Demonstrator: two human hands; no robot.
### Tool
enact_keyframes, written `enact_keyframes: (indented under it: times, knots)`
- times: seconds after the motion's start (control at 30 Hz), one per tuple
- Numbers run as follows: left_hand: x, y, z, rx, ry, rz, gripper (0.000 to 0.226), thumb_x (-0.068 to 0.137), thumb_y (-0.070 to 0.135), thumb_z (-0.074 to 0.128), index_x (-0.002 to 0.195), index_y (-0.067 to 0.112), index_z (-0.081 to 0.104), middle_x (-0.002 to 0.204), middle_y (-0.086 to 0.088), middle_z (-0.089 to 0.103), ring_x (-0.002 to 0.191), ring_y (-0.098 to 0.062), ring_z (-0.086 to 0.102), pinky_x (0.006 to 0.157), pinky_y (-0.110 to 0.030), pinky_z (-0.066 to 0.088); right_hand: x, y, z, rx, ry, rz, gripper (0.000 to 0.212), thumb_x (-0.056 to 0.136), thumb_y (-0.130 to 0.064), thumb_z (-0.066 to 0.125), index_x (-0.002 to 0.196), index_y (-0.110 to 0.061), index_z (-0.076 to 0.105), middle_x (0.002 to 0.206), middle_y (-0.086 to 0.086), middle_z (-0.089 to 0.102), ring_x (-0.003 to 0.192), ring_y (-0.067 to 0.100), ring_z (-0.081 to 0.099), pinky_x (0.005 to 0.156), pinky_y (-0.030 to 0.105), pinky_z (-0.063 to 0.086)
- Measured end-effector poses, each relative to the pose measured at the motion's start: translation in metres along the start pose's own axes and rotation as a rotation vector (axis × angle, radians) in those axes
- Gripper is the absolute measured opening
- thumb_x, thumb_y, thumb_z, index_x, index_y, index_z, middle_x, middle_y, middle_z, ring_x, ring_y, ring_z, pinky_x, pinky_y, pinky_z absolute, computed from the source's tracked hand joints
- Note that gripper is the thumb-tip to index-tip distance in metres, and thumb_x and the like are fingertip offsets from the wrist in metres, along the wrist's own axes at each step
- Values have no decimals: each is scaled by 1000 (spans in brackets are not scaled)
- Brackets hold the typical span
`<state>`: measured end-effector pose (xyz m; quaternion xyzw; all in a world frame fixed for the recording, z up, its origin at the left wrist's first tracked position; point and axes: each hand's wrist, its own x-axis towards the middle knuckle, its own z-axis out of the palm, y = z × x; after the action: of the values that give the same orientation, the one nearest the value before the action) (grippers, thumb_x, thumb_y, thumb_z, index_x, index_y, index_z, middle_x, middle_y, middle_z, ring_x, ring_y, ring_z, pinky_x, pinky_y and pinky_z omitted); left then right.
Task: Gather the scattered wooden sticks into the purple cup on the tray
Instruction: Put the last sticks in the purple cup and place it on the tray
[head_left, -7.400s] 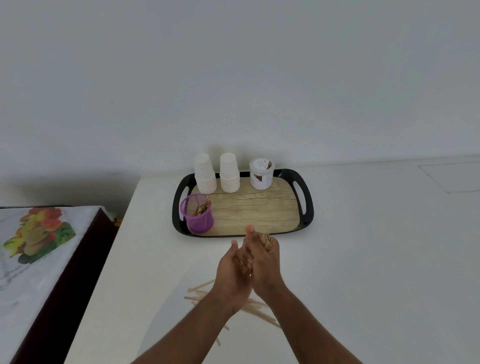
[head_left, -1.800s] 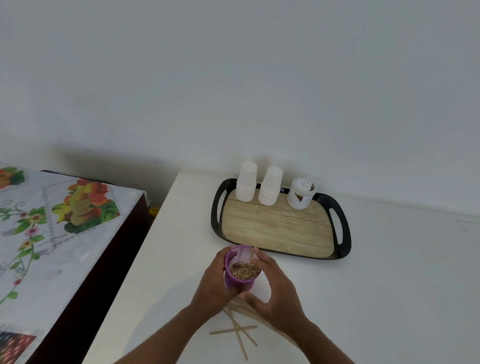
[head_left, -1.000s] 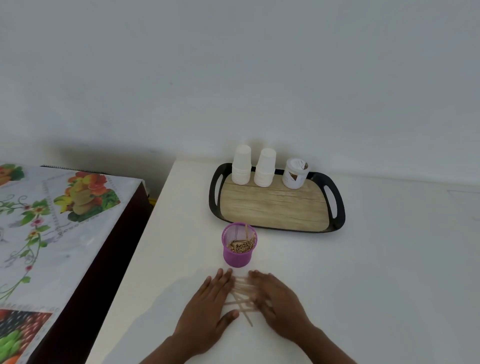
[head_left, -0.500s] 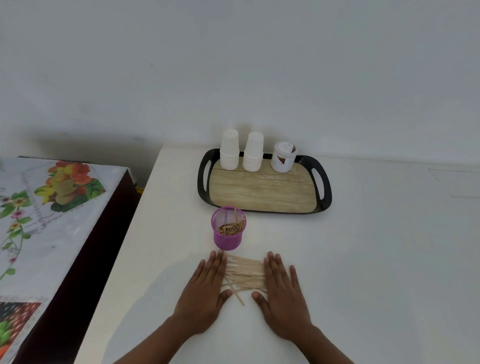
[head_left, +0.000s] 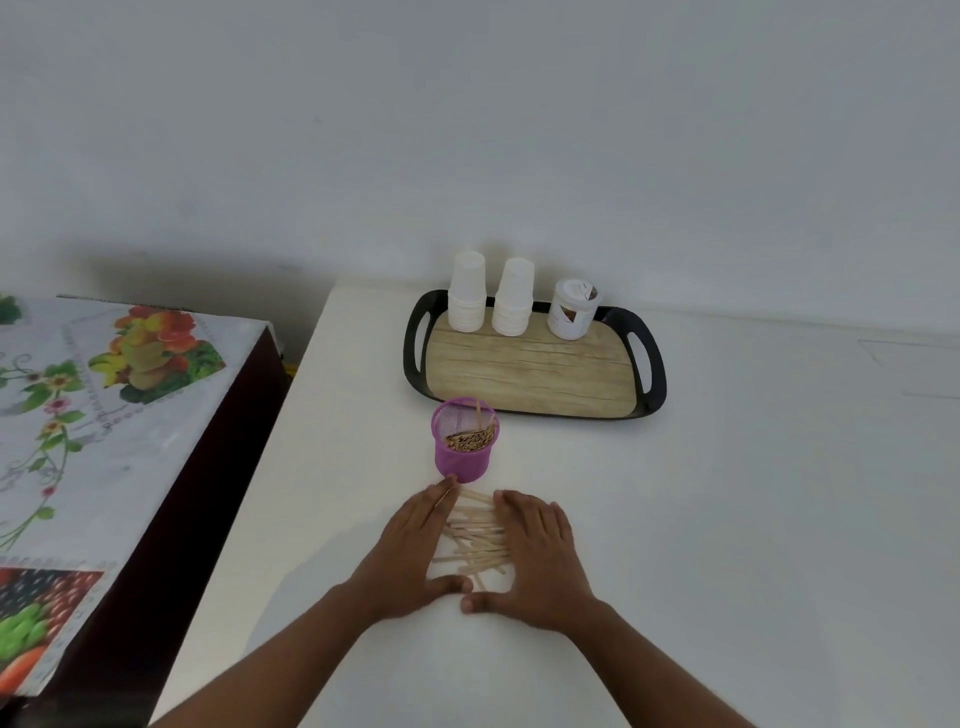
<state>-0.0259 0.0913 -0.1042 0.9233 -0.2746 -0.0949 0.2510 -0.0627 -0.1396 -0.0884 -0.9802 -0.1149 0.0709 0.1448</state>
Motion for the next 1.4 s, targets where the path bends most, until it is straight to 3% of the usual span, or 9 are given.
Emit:
enact_keyframes:
  times: [0.13, 0.3, 0.4, 0.57, 0.73, 1.13, 1.23, 1.3, 1.4]
  knots:
    - [7, -3, 2, 47, 37, -29, 111, 75, 82, 57, 161, 25, 16, 161, 6, 28, 147, -18, 21, 121, -37, 24, 5, 4, -5, -28, -14, -46, 114, 68, -96, 48, 158, -29, 30, 149, -6, 39, 138, 17, 36, 115, 35, 30]
    - [-5, 6, 13, 0, 114, 0, 72, 84, 68, 58, 148, 38, 43, 138, 15, 44, 123, -12, 35, 105, -31, 35, 4, 7, -3, 63, 25, -66, 67, 81, -66, 67, 141, -37, 58, 125, -11, 54, 114, 13, 51, 97, 30, 43]
    - [-13, 8, 23, -98, 232, 1, 45, 87, 46, 66, 128, 27, 65, 114, 12, 52, 101, -10, 44, 89, -20, 39, 4, 8, 0, 107, 109, -77, 45, 81, -53, 74, 124, -36, 72, 112, -13, 61, 99, 13, 56, 81, 28, 45]
    - [-13, 11, 27, -133, 291, -21, 20, 84, 21, 77, 103, 15, 73, 100, 8, 56, 90, -13, 50, 81, -18, 41, 1, 3, 5, 47, 187, -118, 22, 81, -44, 80, 101, -36, 79, 96, -16, 65, 82, 13, 57, 66, 24, 42]
    - [-9, 18, 26, -12, 291, 26, 9, 86, 14, 74, 91, 14, 67, 94, 3, 58, 83, -15, 51, 72, -25, 44, -5, 0, 13, -53, 230, -156, 13, 85, -40, 75, 94, -30, 76, 91, -12, 65, 75, 12, 58, 58, 26, 48]
    - [6, 34, 18, 483, 217, 108, 32, 63, 21, 89, 75, 15, 61, 70, -3, 57, 57, -17, 53, 44, -27, 39, -4, -6, 21, -388, 252, -255, 9, 92, -16, 49, 91, -16, 59, 86, 3, 57, 71, 21, 51, 59, 33, 47]
    - [6, 34, 17, 509, 245, 186, 11, 85, 23, 62, 77, 17, 58, 69, 0, 58, 58, -14, 52, 47, -25, 40, -3, -8, 23, -418, 263, -292, 29, 98, -16, 33, 92, -15, 61, 82, 4, 57, 69, 21, 51, 57, 34, 49]
    - [4, 33, 19, 507, 251, 199, 23, 91, 23, 40, 77, 18, 57, 70, 1, 57, 59, -14, 50, 48, -25, 39, -2, -9, 21, -439, 266, -320, 25, 99, -17, 36, 92, -13, 60, 81, 5, 57, 68, 21, 50, 56, 34, 47]
    - [4, 28, 21, 533, 258, 234, 25, 93, 22, 36, 78, 19, 56, 73, 1, 56, 62, -16, 51, 50, -27, 40, 0, -9, 18, -467, 251, -373, 12, 96, -16, 46, 90, -13, 56, 80, 6, 55, 69, 22, 49, 55, 35, 45]
